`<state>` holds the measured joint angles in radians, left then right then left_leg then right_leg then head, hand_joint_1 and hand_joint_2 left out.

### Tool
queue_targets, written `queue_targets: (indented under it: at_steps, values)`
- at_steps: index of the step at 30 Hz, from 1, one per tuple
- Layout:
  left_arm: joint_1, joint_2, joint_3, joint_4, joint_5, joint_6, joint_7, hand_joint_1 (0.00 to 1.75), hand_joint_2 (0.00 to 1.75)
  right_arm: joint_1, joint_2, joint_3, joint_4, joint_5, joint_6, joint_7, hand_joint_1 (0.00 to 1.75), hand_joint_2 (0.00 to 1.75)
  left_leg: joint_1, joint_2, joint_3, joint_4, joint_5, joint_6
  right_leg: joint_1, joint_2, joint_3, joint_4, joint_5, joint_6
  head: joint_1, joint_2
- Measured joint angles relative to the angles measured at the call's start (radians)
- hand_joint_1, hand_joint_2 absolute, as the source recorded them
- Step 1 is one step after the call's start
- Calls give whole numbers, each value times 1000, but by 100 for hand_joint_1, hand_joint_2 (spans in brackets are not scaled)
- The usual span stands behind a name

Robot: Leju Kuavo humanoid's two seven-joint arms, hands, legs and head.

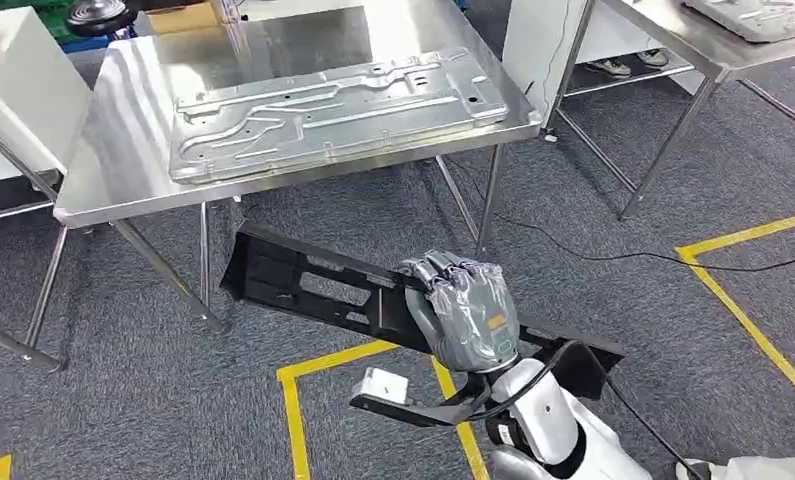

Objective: Take the parts from the cabinet and place them on the table.

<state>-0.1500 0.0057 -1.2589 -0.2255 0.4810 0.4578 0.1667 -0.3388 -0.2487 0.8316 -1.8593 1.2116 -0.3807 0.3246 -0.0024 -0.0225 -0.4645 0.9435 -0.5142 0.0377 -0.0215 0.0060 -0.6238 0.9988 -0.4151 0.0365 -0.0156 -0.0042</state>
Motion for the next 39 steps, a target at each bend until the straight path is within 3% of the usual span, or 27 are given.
queue_targets:
  at_steps: [2,5,6,7,8,10,11,12,14,16,17,18,20,21,22,23,26,28,30,31,32,33,36,37,38,39]
  values:
    - [-1,3,0,0,0,0,0,0,175,1,0,-1,-4,3,0,-1,175,175,3,6,-12,42,-23,-11,-6,-1,10,-2,-7,-13,-3,0]
    - [-11,4,1,0,-4,1,2,0,175,4,-1,-2,-8,4,5,-2,175,175,8,7,-151,287,-114,-25,-6,-6,20,-2,-20,-20,-5,0]
    - [-16,4,1,0,-4,3,1,0,175,8,-1,-1,-8,4,8,-3,175,175,8,7,-190,349,-120,-26,-6,-6,28,-2,-27,-19,-5,0]
    - [-17,4,2,0,-4,3,-2,0,175,10,-1,-1,-8,5,12,-3,175,175,8,7,-196,348,-99,-25,-6,-6,38,-2,-33,-18,-5,0]
    - [-17,4,1,0,-3,3,-2,0,175,11,-1,-1,-8,5,14,-4,175,175,8,8,-181,297,-51,-22,-6,-4,51,-2,-42,-17,-5,0]
    - [-12,4,1,0,0,5,1,0,175,9,-1,-1,-10,2,16,-8,175,175,7,8,-121,121,72,-9,-6,-2,78,-3,-57,-13,-5,0]
    - [-7,5,2,0,6,6,2,0,175,8,-1,-1,-11,-4,18,-8,175,175,3,9,-99,65,94,-2,-8,-2,84,-7,-64,-9,-5,0]
    - [-4,5,2,0,9,8,1,0,175,6,-1,-1,-12,-6,21,-8,175,175,-7,11,-101,62,90,3,-1,-1,89,-10,-63,-3,-5,0]
    - [-5,4,3,0,20,17,-3,0,175,3,-2,-1,-13,-7,29,-8,175,175,-11,12,-88,34,72,15,-5,-2,81,-15,-63,8,-7,0]
    - [-3,2,4,-1,23,18,-7,0,175,0,-2,-1,-21,-7,33,-7,175,175,-2,9,-77,15,74,21,0,-8,86,-22,-68,22,-6,0]
    - [-2,-3,5,0,19,18,-7,0,175,-3,-3,-1,-22,-7,34,-7,175,175,-2,7,-67,6,75,23,-5,-7,85,-4,-73,22,-5,0]
    - [-1,-3,5,0,16,18,-6,0,175,-8,-4,-1,-23,-7,37,-7,175,175,0,10,-59,2,72,28,-2,-7,56,51,-95,21,-3,0]
    - [-1,-4,5,0,14,18,-6,0,175,-7,-5,0,-24,-8,42,-6,175,175,-3,10,-49,2,64,40,-1,-6,-44,223,-157,23,-3,0]
    - [0,-5,5,0,14,18,-6,0,175,-6,-5,0,-24,-8,42,-4,175,175,-5,10,-45,3,58,43,-1,-6,-89,289,-170,24,-3,0]
    - [0,-5,5,0,12,18,-6,0,175,-5,-9,0,-24,-8,42,-2,175,175,-7,8,-38,3,52,44,-1,-7,-117,315,-158,24,-2,0]
    - [0,-5,5,0,10,18,-4,0,175,-6,-10,0,-24,-8,42,-1,175,175,-8,5,-27,3,45,44,0,-6,-118,288,-122,22,-3,0]
    - [-1,-4,5,0,4,17,3,0,175,-8,-11,0,-25,-7,42,-1,175,175,-9,0,10,3,16,37,3,-7,-26,44,43,10,-2,0]
    - [-1,-4,4,0,-2,16,3,0,175,-10,-13,0,-29,-5,41,-1,175,175,-17,1,8,7,-1,25,8,-3,2,-15,20,5,-3,0]
    - [-1,-4,4,0,-2,17,4,0,175,-10,-15,0,-31,-5,42,2,175,175,-13,2,8,-4,-3,18,12,0,-1,-7,15,-3,-2,0]
    - [-2,-4,4,0,-2,17,5,0,175,-10,-15,0,-32,-5,42,2,175,175,-16,3,13,-6,-7,11,11,1,1,-14,13,-6,-2,0]
    - [-3,-2,4,0,-3,17,7,0,175,-10,-14,0,-35,-5,42,2,175,175,-13,4,18,-8,-16,8,-1,0,10,-21,12,-9,-2,0]
    - [-3,-3,3,0,-6,17,7,0,175,-12,-14,0,-37,-5,42,2,175,175,-12,6,-1,39,-34,-4,-3,0,17,-24,7,-14,-6,0]
    - [-12,-3,5,0,-5,18,6,0,175,-10,-15,0,-37,-5,42,3,175,175,2,6,-158,305,-132,-23,-6,-5,26,-24,-7,-15,-6,0]
    - [-16,-3,6,0,-5,18,6,0,175,-8,-15,0,-36,-5,42,6,175,175,5,6,-189,352,-130,-27,-8,-5,33,-24,-12,-13,-7,0]
    - [-18,-3,6,0,-5,18,6,0,175,-7,-15,1,-36,-5,42,7,175,175,7,6,-192,340,-95,-32,-10,-4,45,-24,-20,-11,-7,0]
    - [-17,-3,6,0,-4,17,6,0,175,-7,-15,1,-36,-5,42,8,175,175,10,6,-174,284,-41,-36,-12,-2,58,-24,-27,-7,-7,0]
